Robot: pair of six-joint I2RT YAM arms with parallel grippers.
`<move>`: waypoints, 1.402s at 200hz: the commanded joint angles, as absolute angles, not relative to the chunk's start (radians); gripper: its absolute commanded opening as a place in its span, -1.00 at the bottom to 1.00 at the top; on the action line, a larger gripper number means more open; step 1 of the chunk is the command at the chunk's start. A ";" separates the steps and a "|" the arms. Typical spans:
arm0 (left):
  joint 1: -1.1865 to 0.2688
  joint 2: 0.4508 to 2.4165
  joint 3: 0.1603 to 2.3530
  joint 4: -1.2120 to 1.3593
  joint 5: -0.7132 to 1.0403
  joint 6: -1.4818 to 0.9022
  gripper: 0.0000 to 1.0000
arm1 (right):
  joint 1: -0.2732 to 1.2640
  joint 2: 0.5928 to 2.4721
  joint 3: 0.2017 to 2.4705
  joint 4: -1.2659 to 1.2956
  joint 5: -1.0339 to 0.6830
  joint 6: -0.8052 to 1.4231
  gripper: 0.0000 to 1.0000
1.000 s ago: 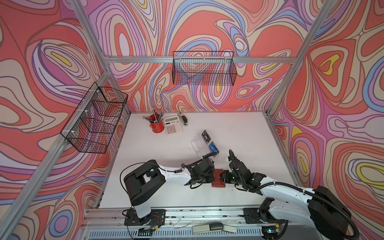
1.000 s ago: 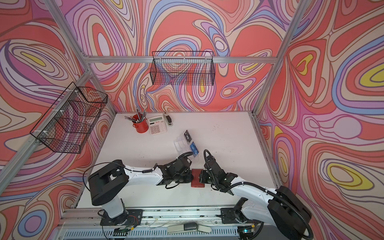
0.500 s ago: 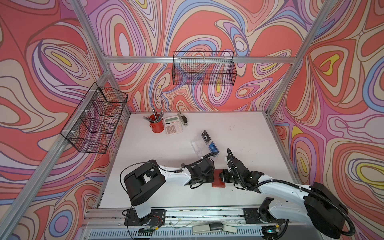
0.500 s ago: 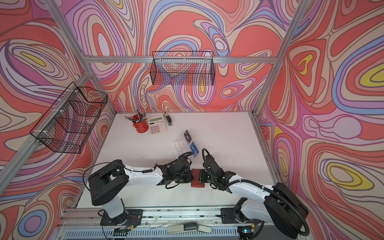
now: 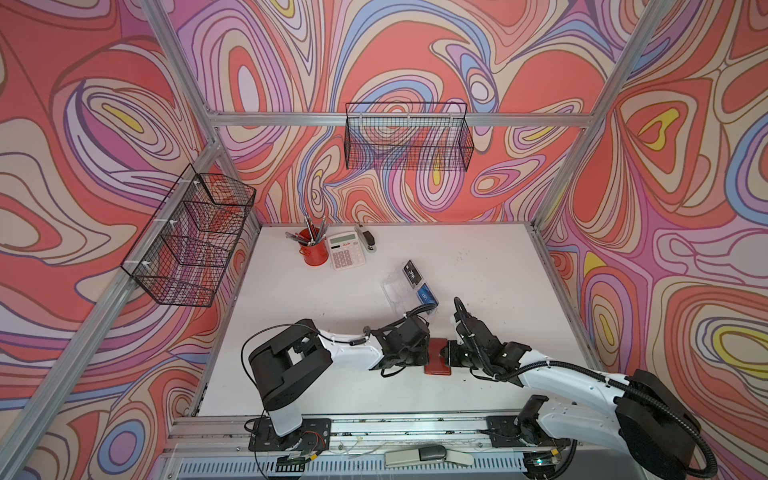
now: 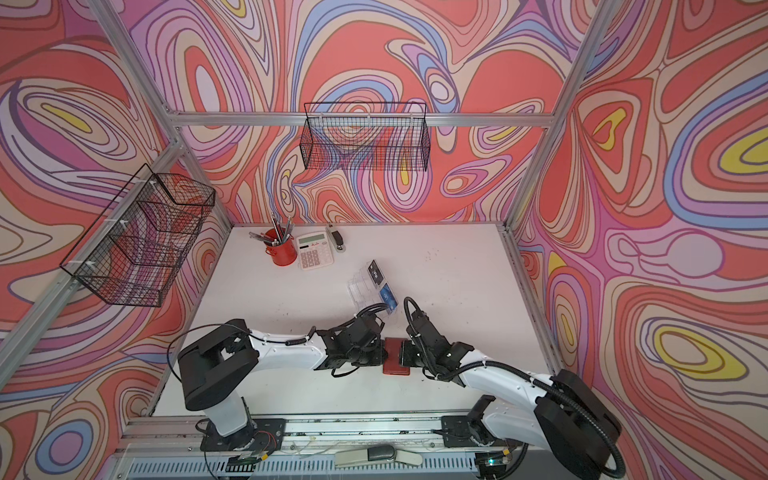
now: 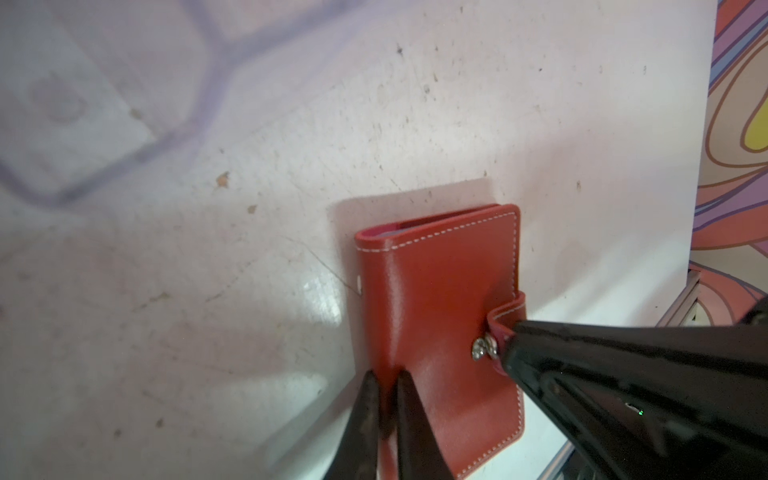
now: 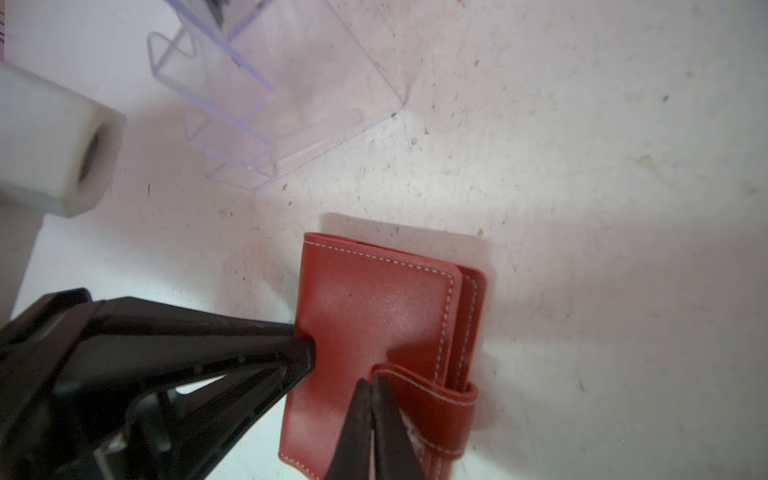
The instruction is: Put the credit cards into the card holder
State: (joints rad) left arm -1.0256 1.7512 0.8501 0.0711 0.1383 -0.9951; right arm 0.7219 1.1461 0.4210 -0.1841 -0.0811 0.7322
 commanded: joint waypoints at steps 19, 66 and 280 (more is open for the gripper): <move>-1.032 1.818 0.831 -0.049 0.135 -0.981 -0.78 | 0.724 1.170 0.402 -0.148 -0.137 0.726 -1.00; -1.032 1.821 0.834 -0.049 0.131 -0.979 -0.78 | 0.727 1.173 0.402 -0.152 -0.127 0.726 -1.00; -1.032 1.818 0.836 -0.051 0.128 -0.972 -0.79 | 0.730 1.196 0.431 -0.174 -0.117 0.717 -1.00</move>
State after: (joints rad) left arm -1.0256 1.7538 0.8558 0.0631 0.1379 -0.9878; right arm 0.7223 1.1770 0.4236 -0.1436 -0.1040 0.7258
